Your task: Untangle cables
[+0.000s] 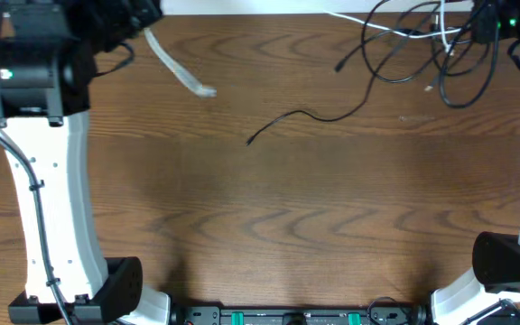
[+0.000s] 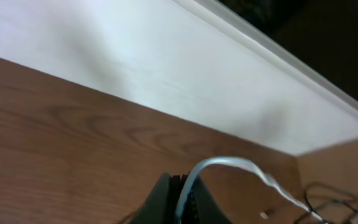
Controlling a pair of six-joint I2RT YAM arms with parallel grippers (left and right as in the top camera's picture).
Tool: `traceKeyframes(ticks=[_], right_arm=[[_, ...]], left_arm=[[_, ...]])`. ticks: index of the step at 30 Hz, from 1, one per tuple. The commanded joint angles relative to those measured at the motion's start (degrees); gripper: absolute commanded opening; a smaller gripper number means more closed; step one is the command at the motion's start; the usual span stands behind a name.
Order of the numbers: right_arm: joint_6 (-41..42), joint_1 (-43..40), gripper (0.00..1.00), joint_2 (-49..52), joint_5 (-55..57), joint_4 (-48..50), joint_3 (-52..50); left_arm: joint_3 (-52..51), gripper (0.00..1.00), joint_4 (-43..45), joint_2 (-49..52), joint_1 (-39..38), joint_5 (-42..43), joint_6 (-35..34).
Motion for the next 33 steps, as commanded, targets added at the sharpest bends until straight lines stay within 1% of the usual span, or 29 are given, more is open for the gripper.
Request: traceKeyframes(ticks=[1, 4, 8, 11, 13, 14, 15, 16, 17, 20, 22, 24, 26, 28, 33], right_arm=[[0.0, -1.3, 0.04, -0.6, 1.0, 0.0, 0.3], [0.0, -1.3, 0.04, -0.6, 0.8, 0.1, 0.3], [0.0, -1.4, 0.04, -0.6, 0.8, 0.3, 0.3], [0.0, -1.3, 0.02, -0.6, 0.3, 0.3, 0.3], [0.0, -1.3, 0.01, -0.6, -2.3, 0.3, 0.3], [0.0, -1.3, 0.01, -0.6, -5.5, 0.3, 0.3], [0.0, -1.3, 0.01, -0.6, -9.5, 0.4, 0.3], [0.0, -1.2, 0.01, -0.6, -11.3, 0.5, 0.3], [0.0, -1.1, 0.01, -0.6, -13.5, 0.5, 0.3], [0.0, 0.2, 0.01, -0.6, -20.7, 1.6, 0.3], [0.1, 2.2, 0.01, -0.6, -23.4, 3.0, 0.3], [0.9, 4.8, 0.01, -0.6, -23.7, 4.6, 0.3], [1.6, 7.7, 0.01, -0.6, -24.2, 6.4, 0.3], [2.6, 9.5, 0.01, -0.6, -24.3, 7.8, 0.3], [5.9, 12.9, 0.01, -0.6, -26.6, 12.9, 0.3]], left_arm=[[0.5, 0.08, 0.3, -1.7, 5.2, -1.2, 1.2], [0.5, 0.07, 0.3, -1.7, 9.2, -1.0, 1.2], [0.5, 0.08, 0.3, -1.7, 12.1, -1.0, 1.4], [0.5, 0.07, 0.2, -1.7, 13.9, -0.9, 1.4], [0.5, 0.07, -0.1, -1.7, 14.4, 0.4, 1.4], [0.5, 0.08, -0.1, -1.6, 14.5, 3.1, 1.4], [0.5, 0.4, 0.0, -1.6, 14.3, 6.0, 1.4], [0.5, 0.54, 0.1, -1.6, 14.0, 7.4, 1.4], [0.5, 0.66, 0.1, -1.6, 13.7, 8.8, 1.4], [0.5, 0.95, 0.1, -1.6, 11.8, 10.9, 1.5], [0.5, 0.97, 0.0, -1.6, 9.3, 10.9, 3.0], [0.5, 0.97, -0.1, -1.5, 6.0, 10.8, 5.2], [0.5, 0.98, -0.2, -1.2, 2.4, 8.7, 5.7], [0.4, 0.98, -0.5, -0.9, 0.8, 7.2, 5.9], [0.4, 0.98, -3.2, 1.3, -2.4, 7.0, 7.6]])
